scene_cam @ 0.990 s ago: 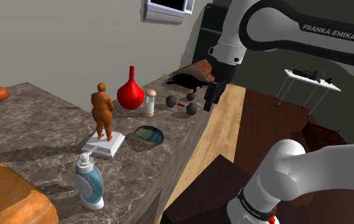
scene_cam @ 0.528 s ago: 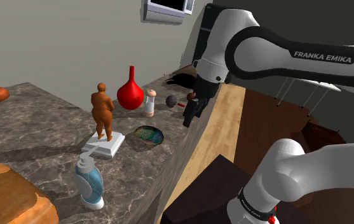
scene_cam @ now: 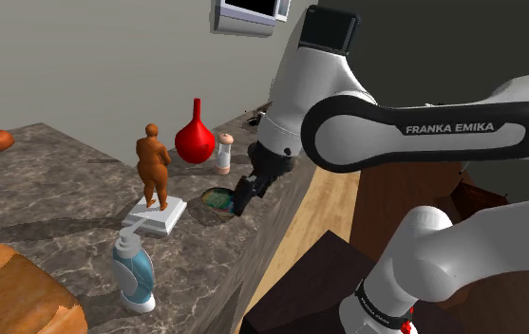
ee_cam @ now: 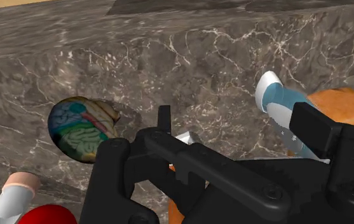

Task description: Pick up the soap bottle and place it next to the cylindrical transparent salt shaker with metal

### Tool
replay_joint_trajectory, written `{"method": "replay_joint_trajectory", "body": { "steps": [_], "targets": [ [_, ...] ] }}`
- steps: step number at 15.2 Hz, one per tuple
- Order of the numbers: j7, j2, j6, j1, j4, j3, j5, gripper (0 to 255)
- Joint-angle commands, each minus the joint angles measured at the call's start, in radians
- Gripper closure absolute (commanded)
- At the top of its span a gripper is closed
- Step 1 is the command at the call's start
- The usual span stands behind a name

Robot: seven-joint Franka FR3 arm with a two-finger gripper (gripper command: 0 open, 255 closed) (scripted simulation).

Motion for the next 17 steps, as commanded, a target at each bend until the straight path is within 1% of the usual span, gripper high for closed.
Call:
{"method": "replay_joint_trajectory", "body": {
  "steps": [1,4,7,9,11,13,14,15,16,17],
  "targets": [
    [0.037,0.048,0.082,0.003,0.004,0.053,0.015,0],
    [0.096,0.128,0.200,-0.005,0.019,0.136,0.019,0],
    [0.167,0.221,0.316,-0.032,0.048,0.227,-0.004,0],
    [0.227,0.287,0.390,-0.063,0.073,0.295,-0.041,0],
    [0.300,0.358,0.459,-0.112,0.105,0.373,-0.101,0],
    [0.396,0.434,0.521,-0.179,0.142,0.465,-0.195,0],
    [0.456,0.476,0.549,-0.223,0.163,0.518,-0.260,0],
    [0.528,0.521,0.573,-0.274,0.186,0.577,-0.342,0],
    [0.618,0.574,0.590,-0.334,0.212,0.643,-0.450,0],
    [0.716,0.631,0.597,-0.388,0.239,0.702,-0.573,0]
  ]
}}
